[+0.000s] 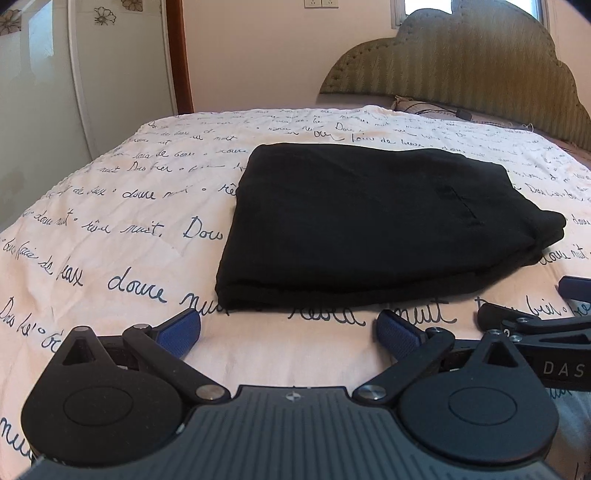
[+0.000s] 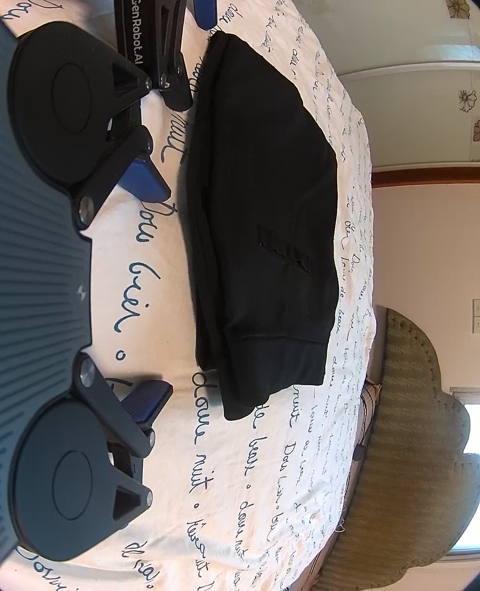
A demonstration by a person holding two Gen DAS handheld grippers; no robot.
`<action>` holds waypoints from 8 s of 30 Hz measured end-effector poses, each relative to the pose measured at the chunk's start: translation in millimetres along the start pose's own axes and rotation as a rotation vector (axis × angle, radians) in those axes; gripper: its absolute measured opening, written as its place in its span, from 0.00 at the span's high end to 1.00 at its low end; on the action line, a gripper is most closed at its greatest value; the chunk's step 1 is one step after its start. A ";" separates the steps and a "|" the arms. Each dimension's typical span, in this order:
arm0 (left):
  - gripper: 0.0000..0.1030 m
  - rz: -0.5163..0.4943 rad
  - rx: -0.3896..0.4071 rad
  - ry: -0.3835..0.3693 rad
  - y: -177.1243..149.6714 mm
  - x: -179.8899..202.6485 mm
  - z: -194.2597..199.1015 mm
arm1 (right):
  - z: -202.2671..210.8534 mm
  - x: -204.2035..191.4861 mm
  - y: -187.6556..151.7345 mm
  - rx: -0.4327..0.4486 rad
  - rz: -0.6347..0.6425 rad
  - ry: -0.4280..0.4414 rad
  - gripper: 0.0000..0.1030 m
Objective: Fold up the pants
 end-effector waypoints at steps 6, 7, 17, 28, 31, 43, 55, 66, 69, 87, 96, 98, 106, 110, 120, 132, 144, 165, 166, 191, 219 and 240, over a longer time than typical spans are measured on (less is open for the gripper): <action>0.00 0.004 0.010 0.017 -1.4 1.3 2.3 | 0.9 1.1 -1.4 -0.003 -0.012 -0.008 0.00; 0.00 0.004 0.011 0.018 -1.4 1.3 2.4 | 0.9 0.8 -1.5 -0.003 -0.012 -0.008 0.00; 0.00 0.007 0.012 0.017 -1.4 1.5 2.1 | -0.9 2.2 -0.9 -0.010 -0.025 0.005 0.00; 0.00 0.023 0.014 0.013 -1.9 -0.9 2.3 | -1.4 1.9 -0.5 -0.008 -0.026 0.008 0.00; 0.00 0.024 0.011 0.011 -2.5 0.1 2.0 | -1.4 1.5 -0.4 -0.007 -0.026 0.010 0.00; 0.00 0.021 0.008 0.002 -3.1 -0.6 1.0 | -0.3 -1.0 -1.1 -0.005 -0.006 0.000 0.00; 0.00 -0.004 0.013 -0.001 -6.5 -0.7 5.1 | 2.7 4.6 -3.5 0.001 -0.029 -0.011 0.00; 0.00 0.005 0.008 -0.009 -6.6 -1.0 4.0 | 1.4 4.9 -3.5 -0.003 -0.030 0.004 0.00; 0.00 0.005 0.008 -0.009 -6.6 -0.9 4.0 | 1.4 4.9 -3.5 -0.003 -0.030 0.003 0.00; 0.00 0.005 0.008 -0.009 -6.2 -0.8 3.8 | 1.4 4.9 -3.3 -0.003 -0.031 0.003 0.00; 0.00 0.000 0.009 -0.005 -6.1 -0.9 3.9 | 1.4 5.0 -3.4 -0.003 -0.030 0.003 0.00; 0.00 -0.001 0.010 -0.004 -6.2 -0.4 4.0 | 1.4 5.0 -3.4 -0.003 -0.031 0.004 0.00; 0.00 -0.003 0.010 -0.004 -6.6 -0.5 4.1 | 1.5 4.9 -3.4 -0.003 -0.030 0.003 0.00; 0.00 -0.003 0.010 -0.004 -6.6 -0.6 4.1 | 1.7 5.0 -3.3 -0.001 -0.033 0.007 0.00; 0.00 -0.002 0.010 -0.004 -6.4 -0.7 3.8 | 1.6 4.9 -2.7 0.000 -0.032 0.004 0.00; 0.00 -0.003 0.010 -0.004 -6.2 -0.9 3.6 | 1.6 4.7 -2.8 0.000 -0.032 0.004 0.00; 0.00 -0.008 0.005 -0.006 -5.5 6.6 7.0 | 10.2 9.1 -7.3 0.009 -0.046 -0.029 0.00; 0.00 0.012 0.004 -0.018 -6.9 5.9 4.4 | 7.6 7.3 -9.8 0.002 -0.032 -0.030 0.00; 0.00 0.012 0.004 -0.018 -6.9 5.8 4.4 | 7.3 7.5 -9.8 0.001 -0.034 -0.027 0.00; 0.00 0.020 0.001 -0.022 -7.4 5.7 3.8 | 6.3 7.9 -9.5 -0.002 -0.038 -0.018 0.00; 0.00 0.018 0.001 -0.021 -7.3 5.9 3.9 | 6.0 8.2 -9.7 -0.001 -0.043 -0.012 0.00; 0.00 0.020 0.000 -0.022 -7.2 6.0 3.8 | 6.1 8.3 -9.7 -0.001 -0.043 -0.012 0.00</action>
Point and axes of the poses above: each gripper's, at about its wrist camera, not at the fingertips, and z roughly against the way its jaws point, x to its right, y to its top, the point moved 10 cm from there along -z, roughly the way its jaws point
